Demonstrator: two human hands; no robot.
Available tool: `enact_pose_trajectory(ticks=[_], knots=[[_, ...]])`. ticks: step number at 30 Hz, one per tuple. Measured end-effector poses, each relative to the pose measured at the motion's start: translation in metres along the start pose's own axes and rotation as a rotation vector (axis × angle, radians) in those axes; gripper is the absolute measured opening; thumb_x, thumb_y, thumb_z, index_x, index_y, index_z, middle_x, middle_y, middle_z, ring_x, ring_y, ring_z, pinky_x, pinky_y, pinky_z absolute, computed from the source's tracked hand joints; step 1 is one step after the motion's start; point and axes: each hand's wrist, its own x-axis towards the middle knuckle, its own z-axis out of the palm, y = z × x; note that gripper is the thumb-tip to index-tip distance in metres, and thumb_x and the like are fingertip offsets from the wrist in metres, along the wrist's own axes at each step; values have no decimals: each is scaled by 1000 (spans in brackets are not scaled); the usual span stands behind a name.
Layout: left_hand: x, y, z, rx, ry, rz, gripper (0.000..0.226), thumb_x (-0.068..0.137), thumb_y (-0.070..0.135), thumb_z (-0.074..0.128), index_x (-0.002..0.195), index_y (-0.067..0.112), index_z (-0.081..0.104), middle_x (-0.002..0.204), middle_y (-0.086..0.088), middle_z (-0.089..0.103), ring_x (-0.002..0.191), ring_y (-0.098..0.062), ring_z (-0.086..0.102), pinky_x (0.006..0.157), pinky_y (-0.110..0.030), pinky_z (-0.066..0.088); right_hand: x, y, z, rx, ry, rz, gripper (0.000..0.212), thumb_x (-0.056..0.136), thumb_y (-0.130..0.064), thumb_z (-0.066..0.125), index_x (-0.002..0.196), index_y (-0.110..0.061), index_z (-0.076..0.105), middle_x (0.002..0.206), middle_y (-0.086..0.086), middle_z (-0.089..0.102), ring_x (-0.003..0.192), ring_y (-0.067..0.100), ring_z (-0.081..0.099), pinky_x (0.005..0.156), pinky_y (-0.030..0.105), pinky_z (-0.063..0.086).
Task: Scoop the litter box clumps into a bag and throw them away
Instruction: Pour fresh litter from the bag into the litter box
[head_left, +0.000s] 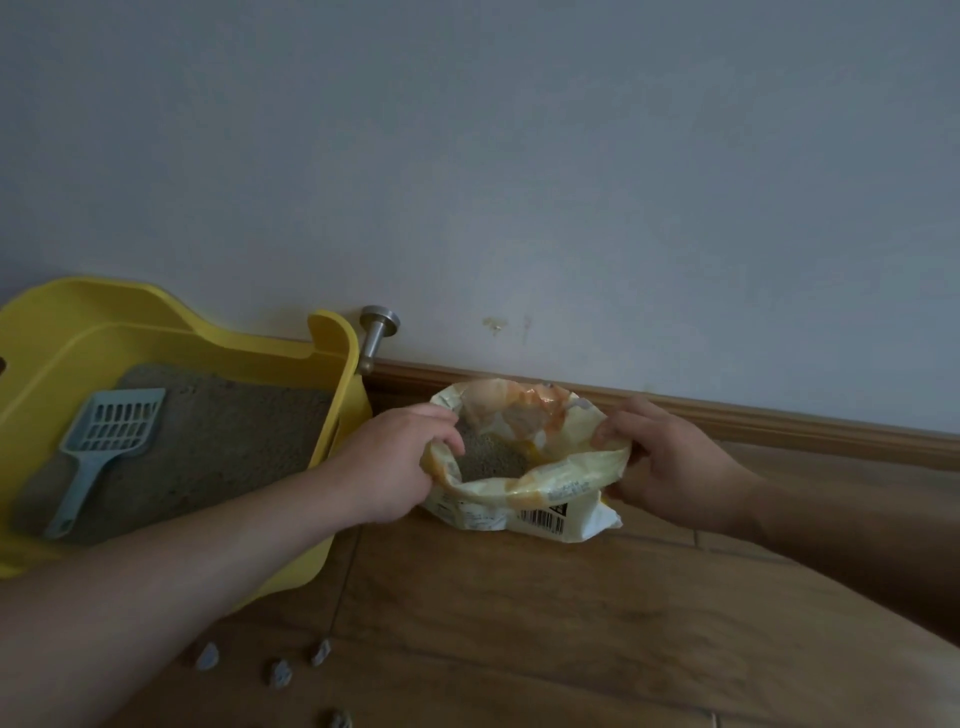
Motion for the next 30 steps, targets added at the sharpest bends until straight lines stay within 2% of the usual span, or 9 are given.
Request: enact_pose_trajectory(ticks=[4,6,8,10,12,15,19,23,30], knots=[[7,2,0,5,-43,16,24,78,7,76,90,27,77,126,15,59,116,-1,48,95,-17,35,-4,4,-4,-8,-91,26,34,70,-19,83,99,-29,69,100,-16,58,81,4,63,75,30,56],[8,2,0,1,-30,23,17,76,12,80,85,26,77,112,16,63,101,2,53,86,-13,41,-6,4,-5,-53,-105,1,33,74,-21,81,105,-25,71,101,-17,59,80,-3,60,74,21,52],[7,-1,-4,9,14,33,14,75,14,81,82,26,78,98,16,63,91,-1,56,81,-19,49,-6,2,-8,-94,-76,-47,34,78,-23,78,111,-22,72,106,-17,59,79,-8,57,73,13,47],[4,-6,-7,42,93,54,12,75,15,80,81,26,78,91,17,61,89,-4,54,81,-25,49,-6,1,-10,-118,-28,-88,38,78,-23,78,116,-19,72,113,-14,61,81,-5,57,75,15,49],[-2,-10,-6,110,140,85,12,78,17,76,85,26,78,93,18,58,95,-5,48,85,-26,45,-5,1,-9,-148,-25,-108,44,77,-22,80,120,-19,70,120,-11,60,85,-2,57,79,16,49],[-10,-11,4,184,92,89,15,83,19,72,94,28,76,98,19,54,103,-5,43,90,-27,44,-6,0,-3,-195,-101,-66,52,79,-20,78,129,-21,64,120,-14,51,85,0,54,80,10,41],[-5,-10,3,153,63,76,22,84,14,69,101,27,75,112,16,58,110,-8,46,89,-22,41,2,-1,3,-176,-108,6,50,81,-24,75,130,-21,64,117,-14,51,76,-9,49,71,-1,33],[-3,-11,0,96,55,43,29,84,10,69,106,29,74,135,13,55,125,-9,47,97,-22,39,6,-3,-2,-154,-87,32,47,80,-21,77,126,-21,66,120,-7,59,76,-7,51,69,-1,37],[-10,-8,-5,8,65,22,30,82,19,76,108,33,71,142,14,51,134,-9,41,109,-31,37,2,-7,-6,-141,-67,84,44,78,-24,79,121,-24,68,117,-9,58,83,3,59,73,4,41]])
